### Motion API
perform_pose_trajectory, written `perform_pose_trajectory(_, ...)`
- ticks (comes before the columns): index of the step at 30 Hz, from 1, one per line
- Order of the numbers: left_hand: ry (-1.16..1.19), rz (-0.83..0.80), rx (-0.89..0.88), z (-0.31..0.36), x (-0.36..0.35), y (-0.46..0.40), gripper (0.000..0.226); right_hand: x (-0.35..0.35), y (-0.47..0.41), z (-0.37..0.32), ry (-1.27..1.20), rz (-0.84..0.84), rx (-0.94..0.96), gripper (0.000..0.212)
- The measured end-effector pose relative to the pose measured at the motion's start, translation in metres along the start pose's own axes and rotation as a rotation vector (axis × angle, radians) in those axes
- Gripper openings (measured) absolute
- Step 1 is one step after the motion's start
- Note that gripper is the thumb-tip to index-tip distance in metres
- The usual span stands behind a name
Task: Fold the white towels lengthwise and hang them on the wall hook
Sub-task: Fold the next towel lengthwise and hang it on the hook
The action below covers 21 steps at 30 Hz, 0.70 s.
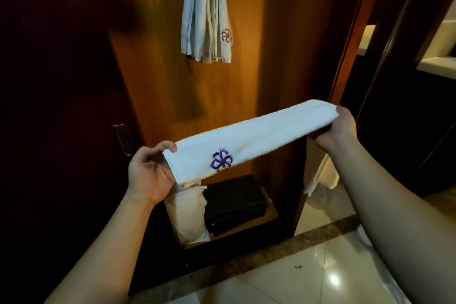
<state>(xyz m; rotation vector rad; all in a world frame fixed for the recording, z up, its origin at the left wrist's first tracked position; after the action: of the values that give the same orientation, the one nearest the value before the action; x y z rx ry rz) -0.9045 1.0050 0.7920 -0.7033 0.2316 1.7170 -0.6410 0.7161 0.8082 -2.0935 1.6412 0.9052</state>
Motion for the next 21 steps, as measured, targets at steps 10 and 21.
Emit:
perform_pose_trajectory(10,-0.198,0.24,0.396,-0.065,0.049,-0.005,0.036,-0.01,0.005,0.005,-0.196,-0.091,-0.019,0.033)
perform_pose_trajectory(21,-0.321,0.405,0.584,-0.153,0.049,-0.014,0.048,-0.071,0.04,0.005,-0.323,-0.134,-0.012,0.027)
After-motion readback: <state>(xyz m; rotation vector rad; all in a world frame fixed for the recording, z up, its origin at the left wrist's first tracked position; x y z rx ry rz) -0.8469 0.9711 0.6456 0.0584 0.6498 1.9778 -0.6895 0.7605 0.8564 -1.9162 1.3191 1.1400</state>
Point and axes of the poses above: each hand's wrist, its own y-axis away from the middle knuckle, its own x-axis out of the back of the hand, z = x × y, the point moved 7 cm from there along -y, towards the middle knuckle, and after that the axes turned 15 degrees about -z, right-handed, at the moved point
